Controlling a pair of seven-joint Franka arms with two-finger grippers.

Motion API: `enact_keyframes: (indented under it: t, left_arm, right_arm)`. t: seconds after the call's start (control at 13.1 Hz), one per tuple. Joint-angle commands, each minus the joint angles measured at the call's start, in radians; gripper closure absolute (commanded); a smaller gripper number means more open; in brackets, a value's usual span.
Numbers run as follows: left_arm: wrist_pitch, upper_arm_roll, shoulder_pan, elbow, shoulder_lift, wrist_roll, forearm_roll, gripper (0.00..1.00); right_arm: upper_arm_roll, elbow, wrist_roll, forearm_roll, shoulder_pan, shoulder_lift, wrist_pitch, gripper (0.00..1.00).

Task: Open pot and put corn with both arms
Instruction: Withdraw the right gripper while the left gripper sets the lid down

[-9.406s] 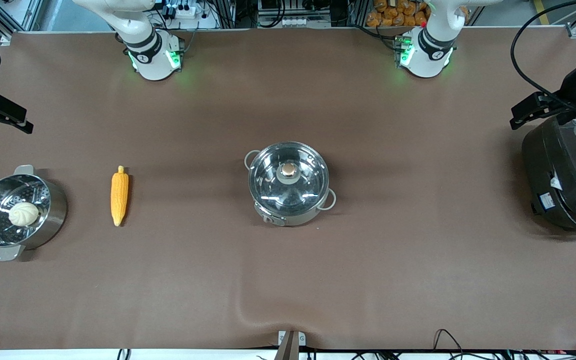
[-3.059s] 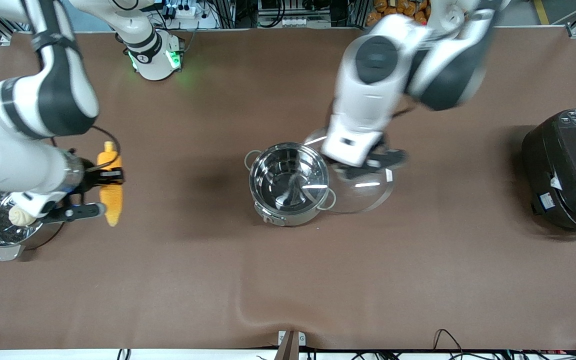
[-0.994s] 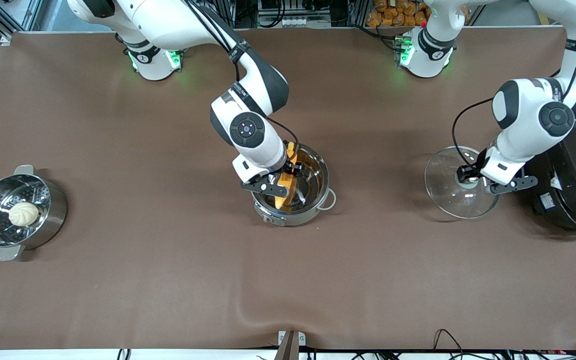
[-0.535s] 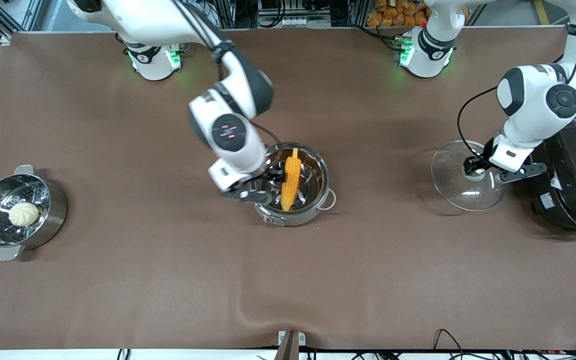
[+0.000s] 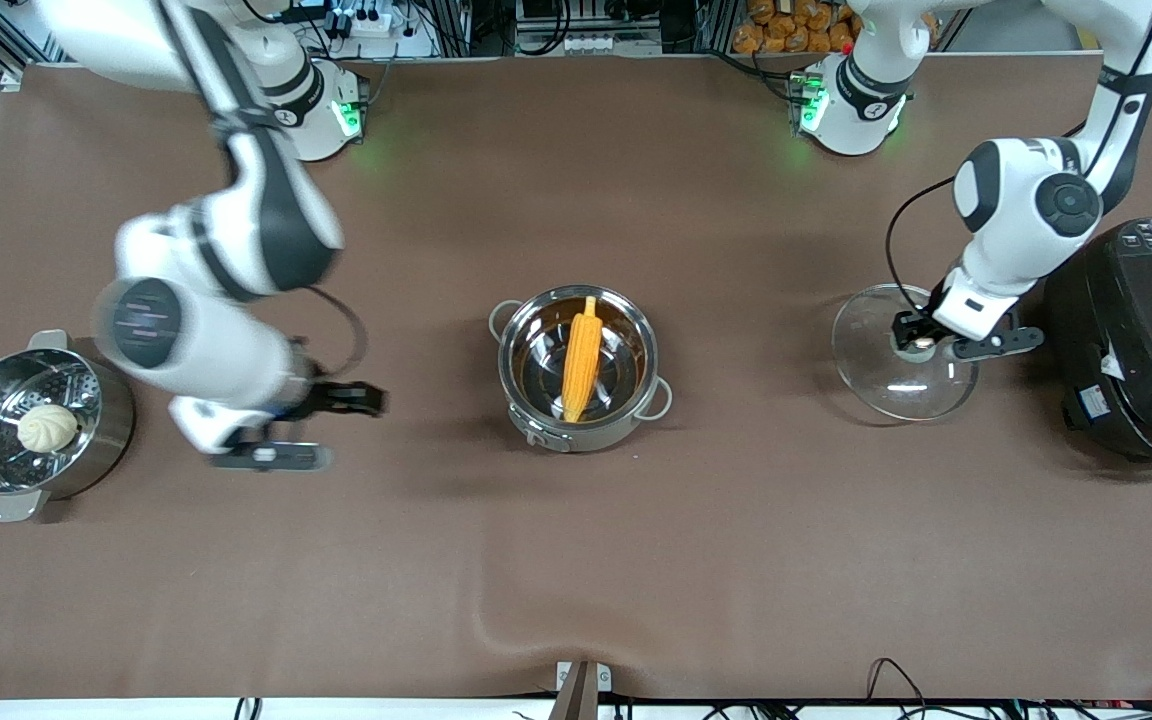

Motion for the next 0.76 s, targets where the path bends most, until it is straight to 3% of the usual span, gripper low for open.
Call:
enact_keyframes:
  t: [0.0,0.23,0.31,0.38,0.46,0.54,0.61,0.69]
  left_arm:
    - [0.006,-0.024,0.000,0.077,0.060,-0.010,0.003,1.00]
    - [0.003,-0.033,-0.020,0.107,0.109,-0.010,0.034,0.99]
    - [0.003,-0.034,-0.023,0.118,0.123,-0.010,0.034,0.86]
    - [-0.001,-0.033,-0.032,0.133,0.140,-0.010,0.034,0.62]
    - [-0.001,-0.033,-0.033,0.141,0.149,-0.010,0.034,0.30]
    - [-0.001,-0.034,-0.033,0.155,0.149,-0.010,0.034,0.10]
    - [-0.003,-0.033,-0.033,0.170,0.148,-0.006,0.034,0.00]
    - [-0.006,-0.033,-0.033,0.189,0.142,0.002,0.036,0.00]
  right_arm:
    - [0.025,-0.123,-0.032,-0.021,-0.089,-0.157,-0.039,0.00]
    - [0.024,-0.115,-0.035,-0.067,-0.122,-0.269,-0.145,0.00]
    - [0.027,-0.118,-0.035,-0.135,-0.121,-0.303,-0.176,0.00]
    - [0.025,-0.114,-0.036,-0.148,-0.125,-0.323,-0.211,0.00]
    - [0.024,-0.109,-0.038,-0.148,-0.131,-0.340,-0.225,0.00]
    - [0.025,-0.104,-0.050,-0.142,-0.154,-0.352,-0.224,0.00]
    - [0.025,-0.098,-0.109,-0.130,-0.179,-0.363,-0.218,0.00]
    - [0.024,-0.086,-0.175,-0.103,-0.205,-0.364,-0.222,0.00]
